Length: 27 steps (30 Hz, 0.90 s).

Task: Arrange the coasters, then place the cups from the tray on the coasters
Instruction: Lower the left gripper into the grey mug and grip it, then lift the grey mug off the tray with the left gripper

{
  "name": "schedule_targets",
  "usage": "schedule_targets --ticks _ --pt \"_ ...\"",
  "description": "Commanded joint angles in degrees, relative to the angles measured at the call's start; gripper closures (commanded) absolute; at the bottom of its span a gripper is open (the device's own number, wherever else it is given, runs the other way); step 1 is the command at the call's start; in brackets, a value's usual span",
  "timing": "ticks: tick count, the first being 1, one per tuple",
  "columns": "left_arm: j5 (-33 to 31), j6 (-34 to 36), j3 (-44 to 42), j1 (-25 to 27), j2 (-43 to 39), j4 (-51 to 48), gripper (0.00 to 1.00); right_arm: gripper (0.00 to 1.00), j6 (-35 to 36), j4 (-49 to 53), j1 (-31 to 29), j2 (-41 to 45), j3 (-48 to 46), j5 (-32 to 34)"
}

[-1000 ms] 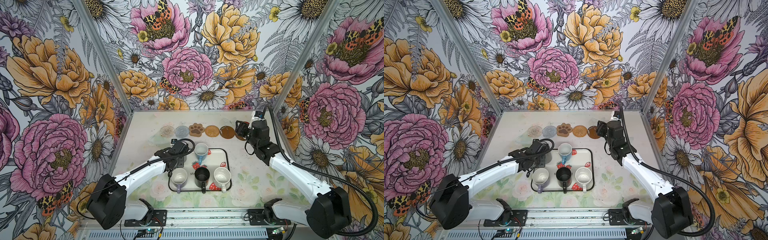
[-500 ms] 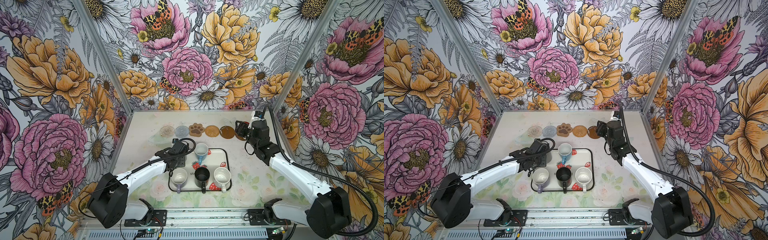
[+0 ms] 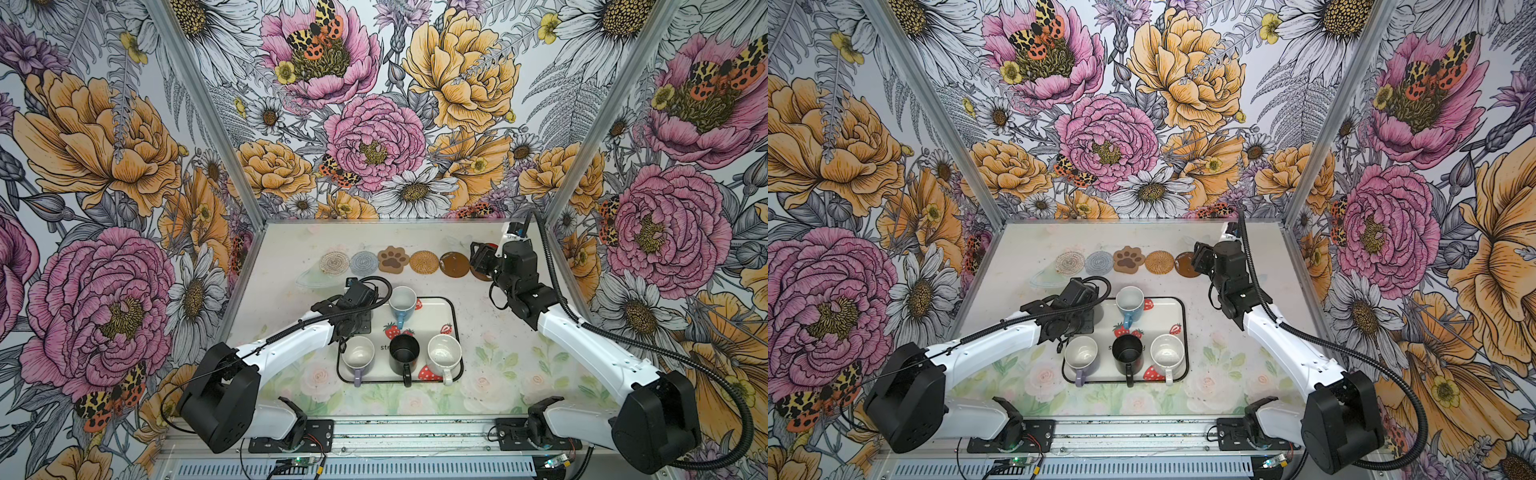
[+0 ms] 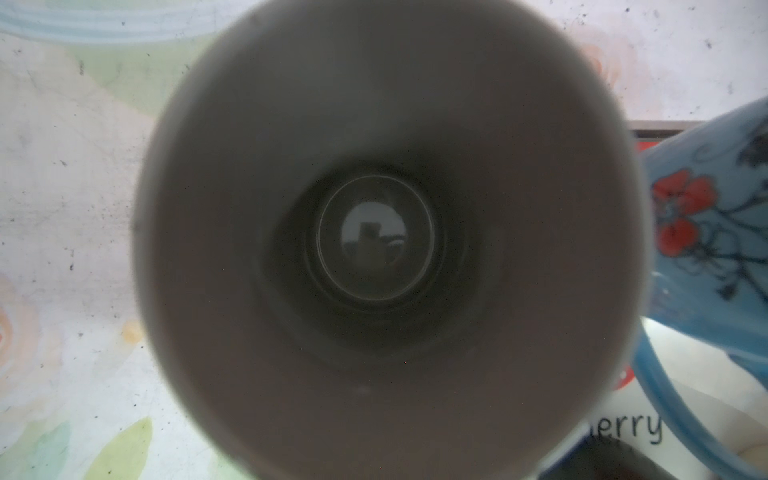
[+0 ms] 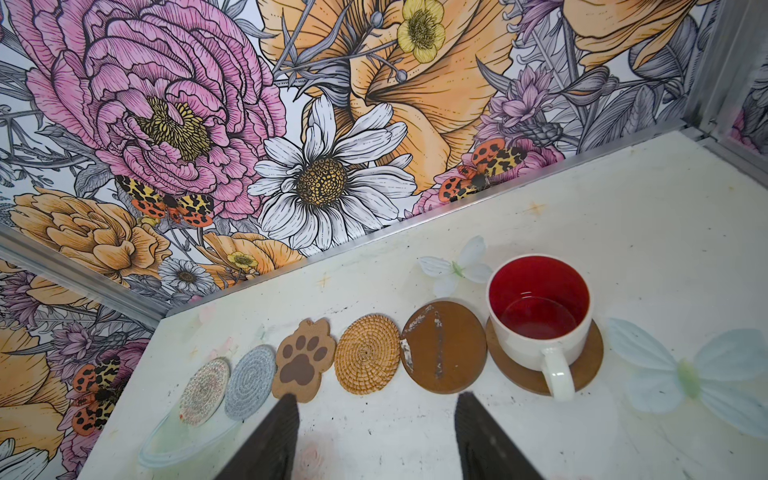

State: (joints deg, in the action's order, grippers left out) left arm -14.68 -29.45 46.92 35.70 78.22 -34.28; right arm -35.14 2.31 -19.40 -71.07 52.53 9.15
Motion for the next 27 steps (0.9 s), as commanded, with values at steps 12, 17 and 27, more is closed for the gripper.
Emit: schedule_targets --ticks 12,17,27 --pt "-1.0 -0.6 0.6 -0.4 -3.3 2.0 1.00 0.38 -0.5 -1.1 0.7 -0.8 1.2 -0.8" --pt "-1.0 -0.9 0.8 -0.2 -5.1 1.9 1.00 0.38 -0.4 -1.1 0.7 -1.0 1.3 -0.8" --pt "-2.1 -0.9 2.5 -0.3 -6.7 0.7 1.00 0.38 -0.3 -1.1 0.9 -1.2 1.4 -1.1"
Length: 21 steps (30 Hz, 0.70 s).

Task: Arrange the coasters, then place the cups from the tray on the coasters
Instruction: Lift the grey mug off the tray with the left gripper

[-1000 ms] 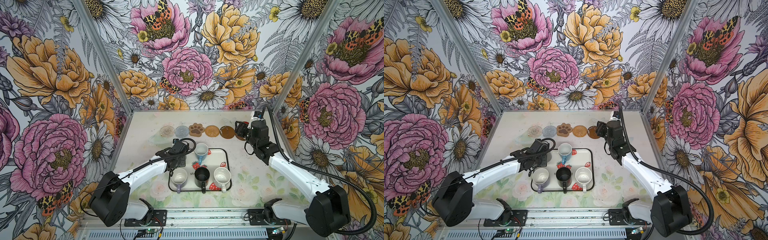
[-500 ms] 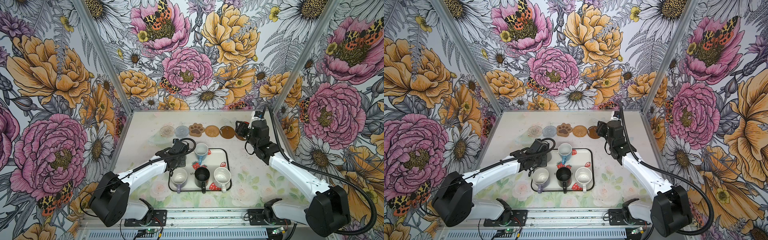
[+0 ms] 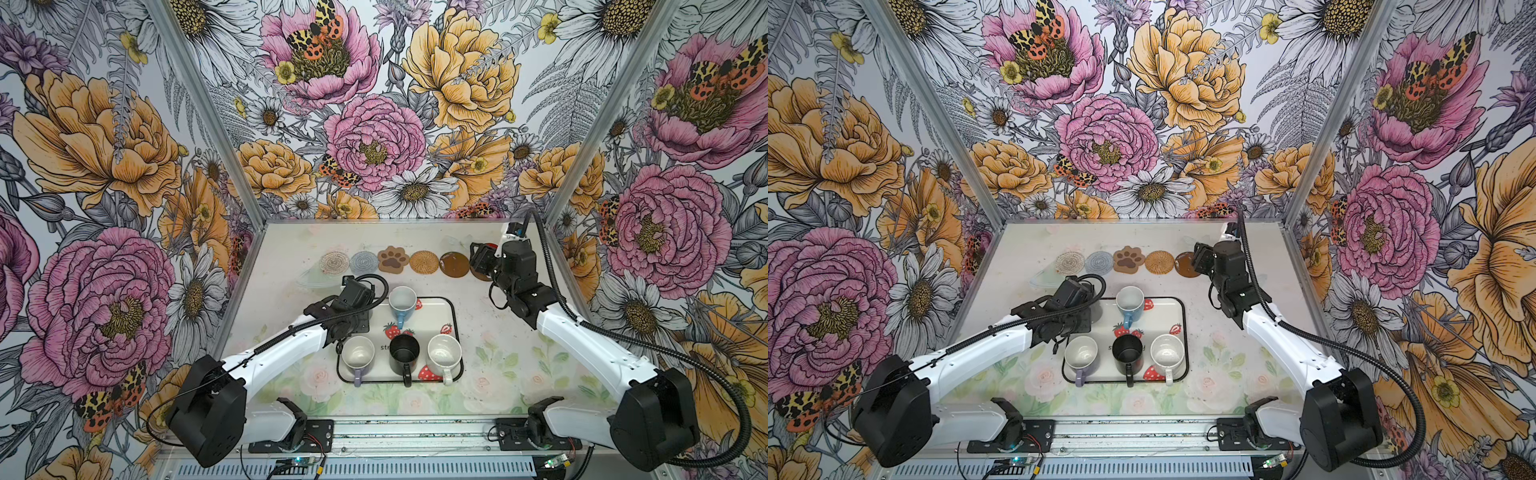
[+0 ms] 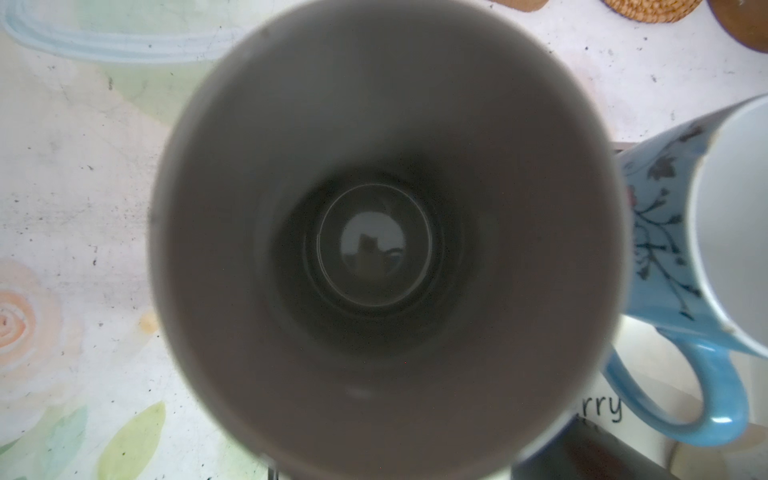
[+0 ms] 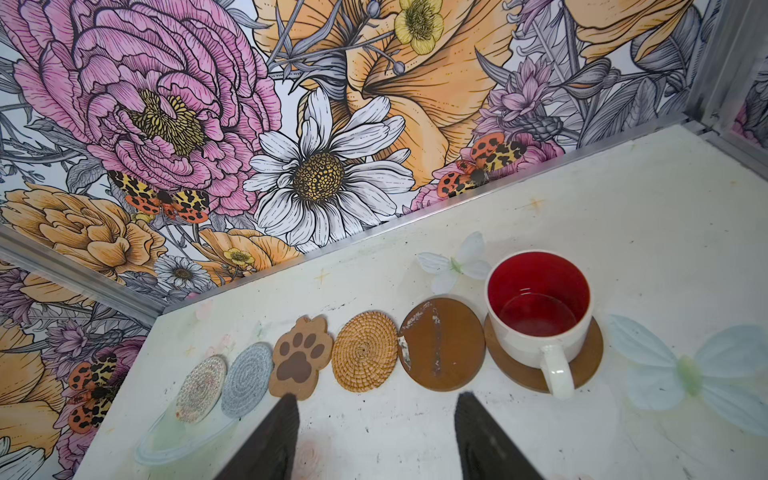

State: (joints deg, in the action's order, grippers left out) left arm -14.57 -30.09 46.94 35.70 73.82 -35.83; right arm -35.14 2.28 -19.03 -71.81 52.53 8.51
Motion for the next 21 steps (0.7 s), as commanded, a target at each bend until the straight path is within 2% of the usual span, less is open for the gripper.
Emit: schedule_targets --ticks 1,10,21 --pt "-2.4 -0.2 2.8 -0.3 -2.3 1.9 1.00 0.38 -0.4 -1.1 0.6 -0.4 1.3 -0.6" --pt "-4.0 0.2 6.6 -0.5 -0.6 -0.4 1.00 0.38 -0.2 -1.0 1.0 -0.7 1.4 -0.9" --pt "-6.1 0.4 12.6 -3.6 2.7 -0.8 1.00 0.38 -0.3 -0.7 1.7 -0.5 1.0 -1.3"
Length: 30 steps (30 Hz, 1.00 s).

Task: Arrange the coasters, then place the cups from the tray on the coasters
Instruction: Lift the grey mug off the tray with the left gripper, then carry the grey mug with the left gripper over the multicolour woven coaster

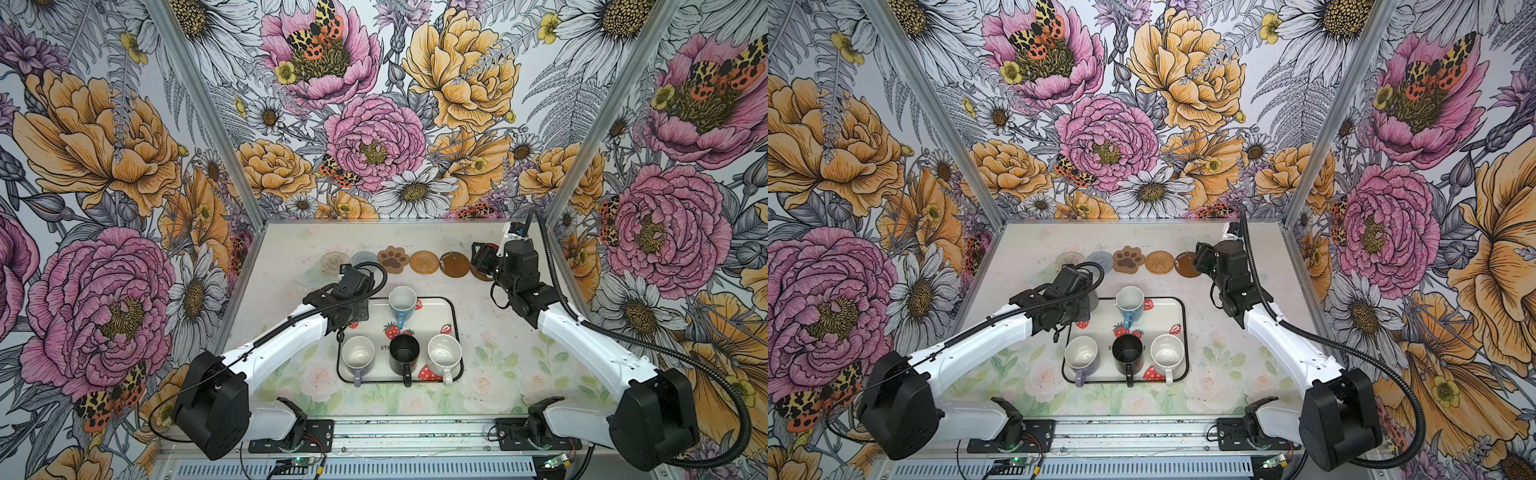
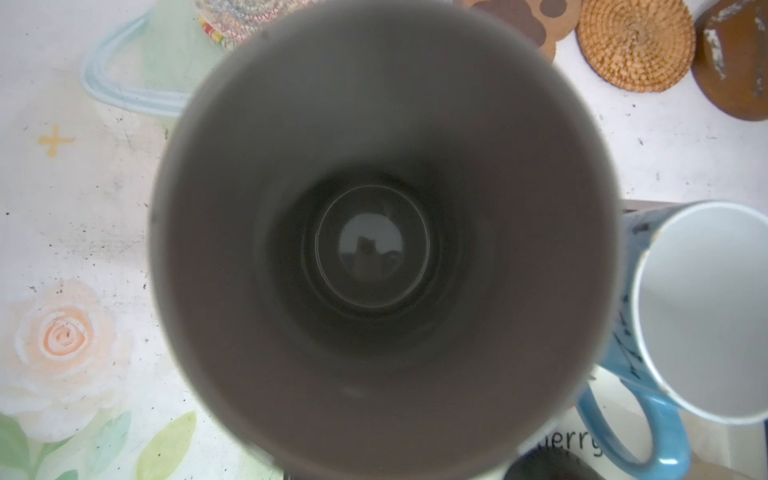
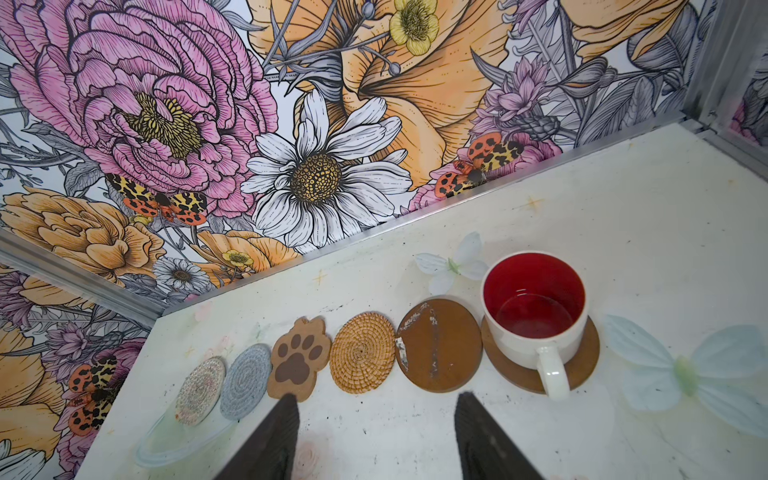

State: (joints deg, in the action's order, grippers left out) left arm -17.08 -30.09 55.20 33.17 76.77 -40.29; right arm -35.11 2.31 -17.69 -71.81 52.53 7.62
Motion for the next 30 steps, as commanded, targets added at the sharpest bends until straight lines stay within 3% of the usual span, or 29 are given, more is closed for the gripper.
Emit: schedule_targets --ticks 1,30 --pt "-3.9 0.5 5.3 -1.3 0.2 3.7 1.00 0.38 -0.2 -0.7 0.4 -0.6 1.1 -0.5" --pt "-4.1 10.2 25.3 -14.0 18.6 10.7 1.00 0.38 -0.2 -0.7 3.4 -4.5 1.8 -3.0"
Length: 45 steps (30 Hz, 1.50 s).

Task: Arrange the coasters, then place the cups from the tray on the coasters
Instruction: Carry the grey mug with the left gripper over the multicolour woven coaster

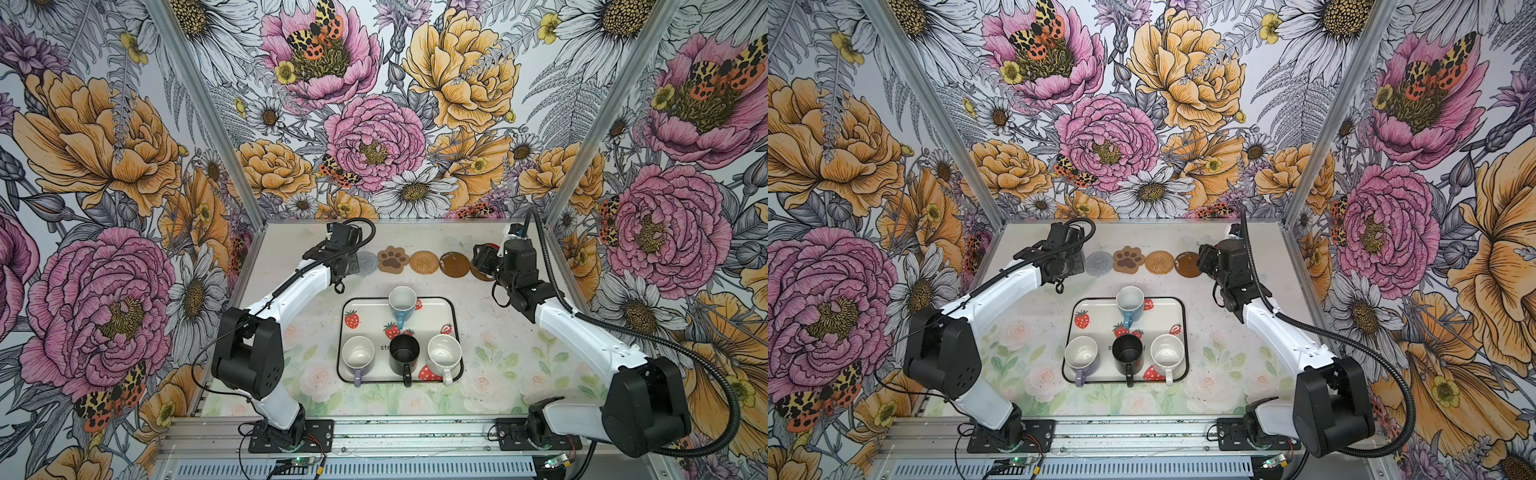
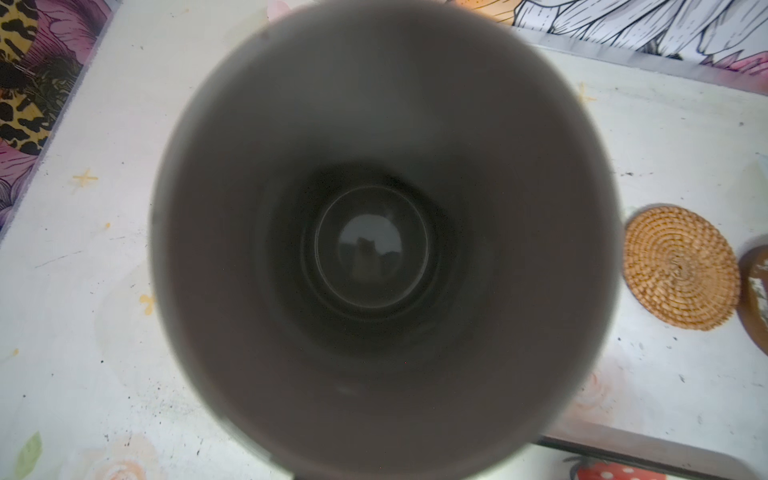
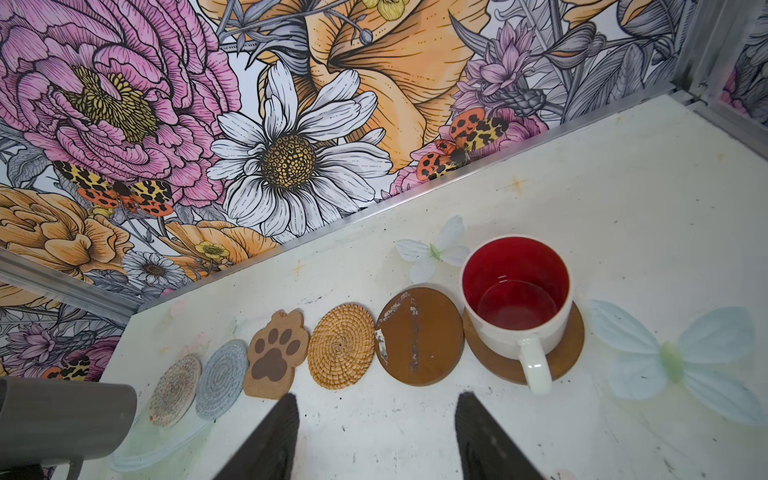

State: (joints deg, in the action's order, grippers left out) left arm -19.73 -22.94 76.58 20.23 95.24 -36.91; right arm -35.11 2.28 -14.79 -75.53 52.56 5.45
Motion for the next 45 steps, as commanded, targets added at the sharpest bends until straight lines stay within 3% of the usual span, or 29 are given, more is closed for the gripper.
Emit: schedule_targets --ticks 1,17,26,45 --pt "-1.3 3.6 4.3 -1.3 0.7 7.8 1.00 0.38 -0.2 -0.8 0.5 -0.9 1.7 -0.9" --pt "5.8 7.9 4.5 -8.2 7.4 14.1 1.00 0.38 -0.9 -0.7 1.0 -4.5 3.9 -4.0" --pt "9.3 9.5 3.9 -8.5 8.5 15.4 1.00 0.38 -1.7 -0.6 1.0 -6.9 5.5 -6.3" --pt "9.4 9.5 1.8 -9.6 11.3 15.2 1.00 0.38 -1.7 -0.5 1.0 -6.8 5.3 -5.6"
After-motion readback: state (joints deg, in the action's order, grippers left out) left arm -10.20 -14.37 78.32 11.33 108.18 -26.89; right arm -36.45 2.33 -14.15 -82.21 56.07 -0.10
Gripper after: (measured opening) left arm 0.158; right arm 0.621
